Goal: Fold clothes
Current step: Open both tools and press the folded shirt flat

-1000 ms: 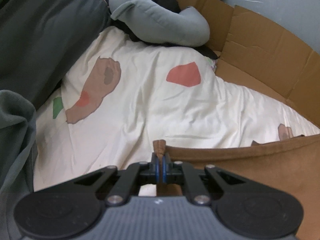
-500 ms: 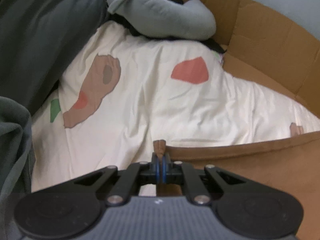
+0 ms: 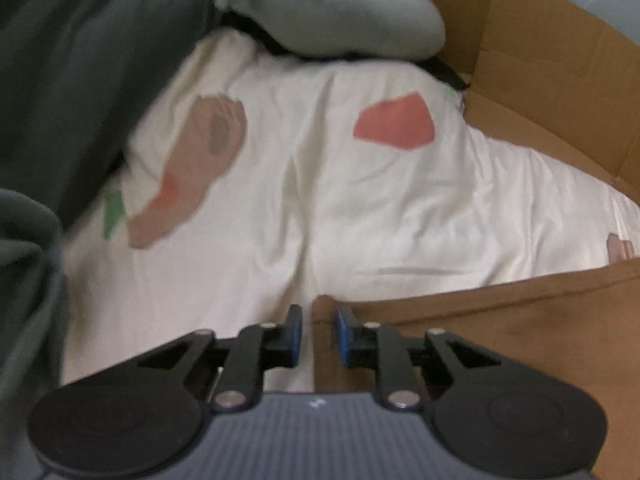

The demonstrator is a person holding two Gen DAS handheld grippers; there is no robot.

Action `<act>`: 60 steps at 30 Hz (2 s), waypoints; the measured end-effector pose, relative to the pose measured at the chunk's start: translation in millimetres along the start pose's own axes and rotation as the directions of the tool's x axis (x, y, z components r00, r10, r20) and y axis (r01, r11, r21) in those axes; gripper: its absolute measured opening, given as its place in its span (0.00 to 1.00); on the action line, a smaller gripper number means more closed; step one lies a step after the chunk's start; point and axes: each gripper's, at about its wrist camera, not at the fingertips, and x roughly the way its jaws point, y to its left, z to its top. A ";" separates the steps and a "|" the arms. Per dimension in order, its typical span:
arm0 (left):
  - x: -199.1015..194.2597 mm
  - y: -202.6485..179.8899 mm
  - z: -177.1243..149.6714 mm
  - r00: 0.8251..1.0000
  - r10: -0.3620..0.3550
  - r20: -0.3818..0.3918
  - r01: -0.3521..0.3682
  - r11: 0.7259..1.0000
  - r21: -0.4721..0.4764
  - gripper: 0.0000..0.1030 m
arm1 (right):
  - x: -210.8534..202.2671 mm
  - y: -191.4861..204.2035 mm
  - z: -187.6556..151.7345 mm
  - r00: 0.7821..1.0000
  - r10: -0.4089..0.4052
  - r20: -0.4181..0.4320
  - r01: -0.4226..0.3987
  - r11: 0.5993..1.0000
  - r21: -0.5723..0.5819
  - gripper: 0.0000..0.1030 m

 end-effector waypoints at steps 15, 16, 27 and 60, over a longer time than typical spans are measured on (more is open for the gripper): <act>-73.4 -62.3 -67.0 0.985 -0.172 0.024 0.172 0.985 0.012 0.42 | -63.3 46.0 -60.0 0.984 0.176 0.039 -0.169 0.976 -0.139 0.35; -75.8 -66.1 -73.3 0.984 -0.176 0.024 0.176 0.984 0.009 0.45 | -63.9 47.9 -65.3 0.984 0.175 0.035 -0.168 0.975 -0.144 0.35; -61.4 -64.4 -123.0 0.986 -0.145 -0.080 0.149 0.988 0.041 0.50 | -55.9 29.5 -128.7 0.994 0.099 -0.052 -0.106 0.983 -0.150 0.36; -132.4 -116.7 -181.6 0.976 -0.218 -0.029 0.219 0.974 0.053 0.60 | -113.2 99.3 -209.9 0.986 0.143 -0.084 -0.152 0.981 -0.117 0.37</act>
